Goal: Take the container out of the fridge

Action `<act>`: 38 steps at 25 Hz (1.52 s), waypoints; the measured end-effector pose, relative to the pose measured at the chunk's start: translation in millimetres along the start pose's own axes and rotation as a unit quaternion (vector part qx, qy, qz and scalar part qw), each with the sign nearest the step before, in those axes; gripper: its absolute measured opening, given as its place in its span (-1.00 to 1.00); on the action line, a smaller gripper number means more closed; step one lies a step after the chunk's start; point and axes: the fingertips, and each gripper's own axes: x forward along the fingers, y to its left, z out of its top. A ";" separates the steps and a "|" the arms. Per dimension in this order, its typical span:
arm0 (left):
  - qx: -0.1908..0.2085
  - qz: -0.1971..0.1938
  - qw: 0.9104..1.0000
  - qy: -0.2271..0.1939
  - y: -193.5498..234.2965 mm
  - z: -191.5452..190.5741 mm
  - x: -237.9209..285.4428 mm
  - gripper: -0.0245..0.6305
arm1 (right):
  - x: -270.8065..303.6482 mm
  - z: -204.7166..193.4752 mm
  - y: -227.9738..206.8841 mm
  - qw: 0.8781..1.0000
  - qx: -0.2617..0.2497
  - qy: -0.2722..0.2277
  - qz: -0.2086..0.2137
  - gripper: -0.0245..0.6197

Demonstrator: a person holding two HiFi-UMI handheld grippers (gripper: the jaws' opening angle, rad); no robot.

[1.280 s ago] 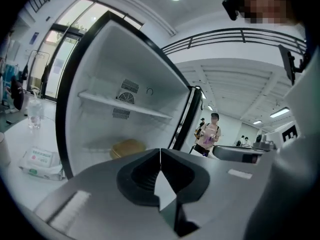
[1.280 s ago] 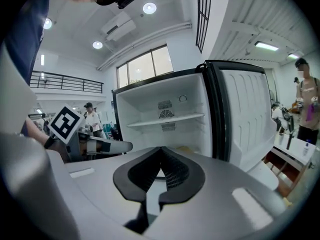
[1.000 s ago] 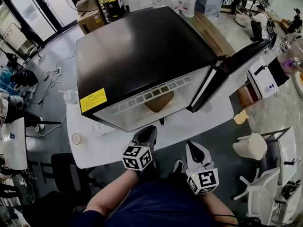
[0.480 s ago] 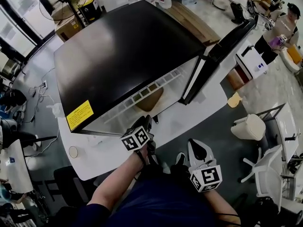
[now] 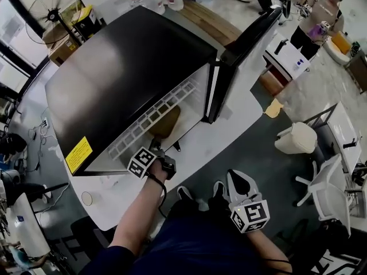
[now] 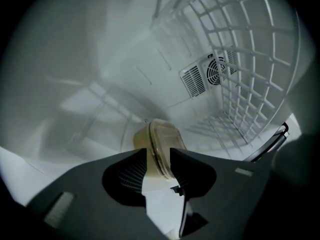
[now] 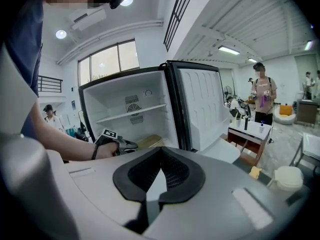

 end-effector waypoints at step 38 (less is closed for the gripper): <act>-0.108 -0.086 0.989 0.060 -16.3 -57.9 -38.7 -0.78 | 4.7 -23.3 11.3 0.997 -0.001 0.041 0.059 -0.91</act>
